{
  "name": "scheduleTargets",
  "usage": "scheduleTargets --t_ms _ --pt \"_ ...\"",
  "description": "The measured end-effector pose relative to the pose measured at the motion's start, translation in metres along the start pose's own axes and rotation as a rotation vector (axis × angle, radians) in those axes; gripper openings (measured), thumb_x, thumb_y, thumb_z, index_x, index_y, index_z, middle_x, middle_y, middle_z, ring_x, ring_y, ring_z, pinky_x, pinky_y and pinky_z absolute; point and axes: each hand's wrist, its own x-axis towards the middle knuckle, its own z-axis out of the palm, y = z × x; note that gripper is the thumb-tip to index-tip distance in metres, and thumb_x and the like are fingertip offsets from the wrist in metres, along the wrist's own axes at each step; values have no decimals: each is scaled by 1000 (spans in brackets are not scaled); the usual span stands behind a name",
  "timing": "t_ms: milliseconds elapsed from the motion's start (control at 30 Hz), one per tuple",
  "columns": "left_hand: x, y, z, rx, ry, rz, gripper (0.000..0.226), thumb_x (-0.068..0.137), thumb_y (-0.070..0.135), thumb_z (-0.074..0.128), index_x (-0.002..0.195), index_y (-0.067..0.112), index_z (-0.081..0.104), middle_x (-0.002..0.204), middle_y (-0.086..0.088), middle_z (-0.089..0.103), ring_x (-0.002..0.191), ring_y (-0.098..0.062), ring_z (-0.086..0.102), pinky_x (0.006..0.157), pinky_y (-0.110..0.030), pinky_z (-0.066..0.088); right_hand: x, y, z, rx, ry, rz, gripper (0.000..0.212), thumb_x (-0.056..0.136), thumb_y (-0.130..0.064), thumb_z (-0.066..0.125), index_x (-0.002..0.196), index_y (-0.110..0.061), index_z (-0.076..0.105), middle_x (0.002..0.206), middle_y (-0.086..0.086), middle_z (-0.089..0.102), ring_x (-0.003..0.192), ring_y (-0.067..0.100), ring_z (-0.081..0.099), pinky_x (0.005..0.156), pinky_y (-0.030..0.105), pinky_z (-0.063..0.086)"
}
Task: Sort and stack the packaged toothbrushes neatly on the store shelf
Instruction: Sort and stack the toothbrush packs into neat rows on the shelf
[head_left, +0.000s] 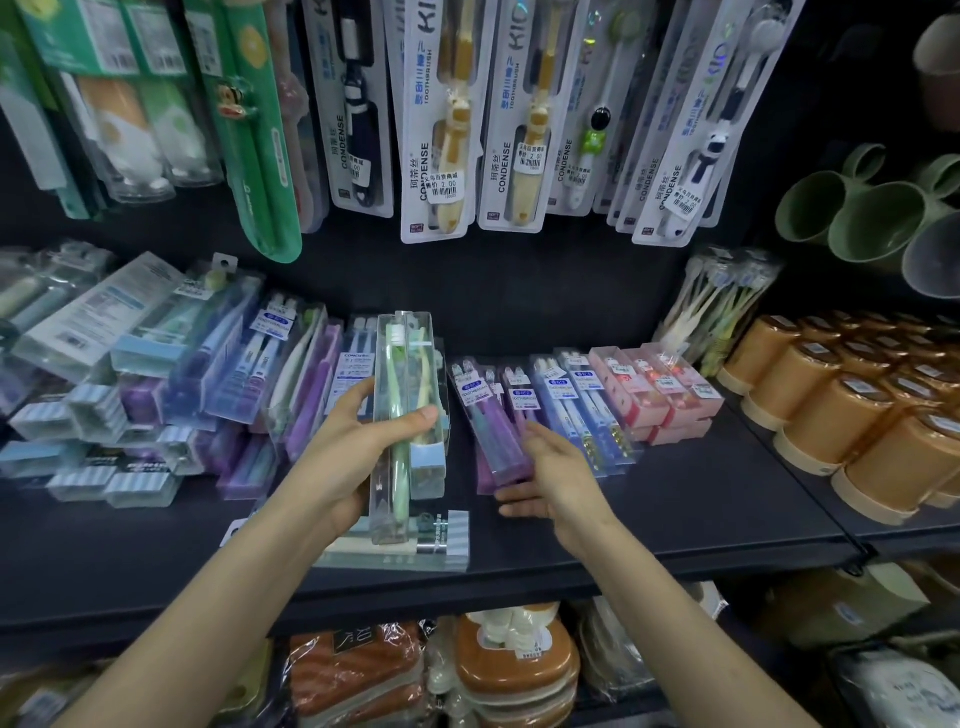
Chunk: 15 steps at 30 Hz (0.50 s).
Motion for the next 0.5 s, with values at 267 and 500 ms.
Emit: scheduleTargets --t_ms 267,500 --pt "-1 2 1 6 -8 -26 123 34 46 85 145 28 34 134 5 50 123 -18 47 108 -39 31 4 9 14 -1284 365 -598 48 93 -49 48 133 -23 50 120 5 49 102 24 56 73 32 47" --pt "-3 2 1 3 -4 -12 120 33 45 84 142 26 39 122 -2 64 114 -22 59 102 -46 43 15 11 28 -1230 275 -572 46 87 -48 59 120 -16 58 109 7 58 95 26 59 68 29 41"
